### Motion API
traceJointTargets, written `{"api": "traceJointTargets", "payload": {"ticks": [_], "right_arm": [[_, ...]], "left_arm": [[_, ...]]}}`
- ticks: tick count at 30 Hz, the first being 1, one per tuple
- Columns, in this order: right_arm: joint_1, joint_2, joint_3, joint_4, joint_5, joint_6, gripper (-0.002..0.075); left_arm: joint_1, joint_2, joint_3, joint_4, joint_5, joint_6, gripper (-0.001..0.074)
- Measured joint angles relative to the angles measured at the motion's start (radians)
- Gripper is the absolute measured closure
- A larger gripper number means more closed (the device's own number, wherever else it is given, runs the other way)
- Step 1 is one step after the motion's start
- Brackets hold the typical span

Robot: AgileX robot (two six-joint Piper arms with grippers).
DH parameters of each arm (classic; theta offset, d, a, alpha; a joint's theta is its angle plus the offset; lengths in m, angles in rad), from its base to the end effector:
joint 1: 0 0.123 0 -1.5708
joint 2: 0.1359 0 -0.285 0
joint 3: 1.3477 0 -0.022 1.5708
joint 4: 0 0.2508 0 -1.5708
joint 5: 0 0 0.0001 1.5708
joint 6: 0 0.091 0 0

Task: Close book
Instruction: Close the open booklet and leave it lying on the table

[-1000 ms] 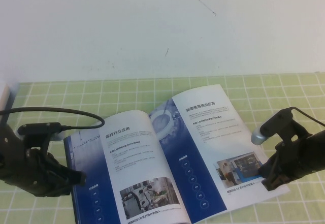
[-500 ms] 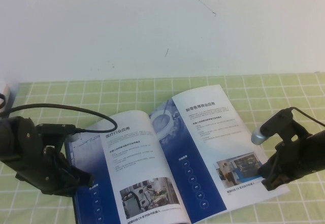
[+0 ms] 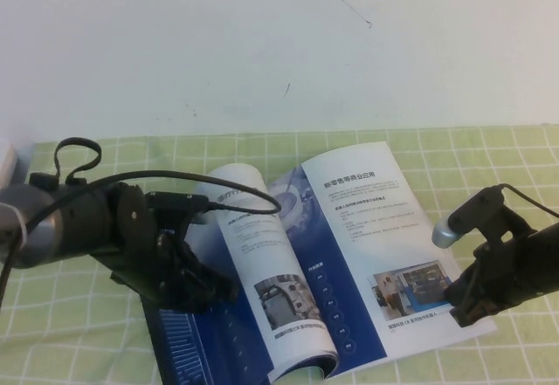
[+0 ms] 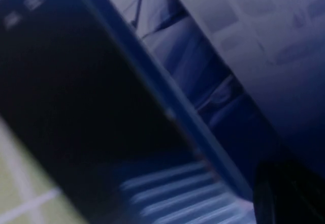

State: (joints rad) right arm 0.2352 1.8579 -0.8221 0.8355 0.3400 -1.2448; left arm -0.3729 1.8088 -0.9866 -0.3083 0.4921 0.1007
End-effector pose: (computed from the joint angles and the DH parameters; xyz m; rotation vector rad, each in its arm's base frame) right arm 0.3005 0.0952 0.1103 -0.9615 2.5414 0.2851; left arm 0.3089 -0.1349 0.1522 0.3177 2.7934 -0.3343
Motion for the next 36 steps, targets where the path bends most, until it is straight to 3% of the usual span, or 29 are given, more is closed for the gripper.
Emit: {"api": "traceJointTargets", "payload": {"ticks": [7, 12, 17, 26, 36], "right_arm": [[0.0, 0.004, -0.004, 0.002, 0.009, 0.012, 0.0729], [0.0, 0.004, -0.006, 0.002, 0.011, 0.016, 0.0729], [0.0, -0.002, -0.011, 0.002, 0.026, 0.04, 0.0729], [0.006, -0.012, -0.159, -0.02, 0.264, 0.13, 0.0729], [0.052, 0.055, -0.367, -0.08, 0.253, 0.143, 0.0729]], "left_arm": [[-0.056, 0.039, -0.064, -0.131, -0.101, -0.002, 0.0738], [-0.064, 0.053, -0.097, -0.131, -0.072, 0.041, 0.0738], [-0.064, 0.005, -0.103, 0.096, 0.001, -0.061, 0.0738], [-0.064, -0.101, -0.105, 0.588, 0.251, -0.391, 0.0738], [-0.026, -0.099, -0.086, 0.684, 0.293, -0.545, 0.0738]]}}
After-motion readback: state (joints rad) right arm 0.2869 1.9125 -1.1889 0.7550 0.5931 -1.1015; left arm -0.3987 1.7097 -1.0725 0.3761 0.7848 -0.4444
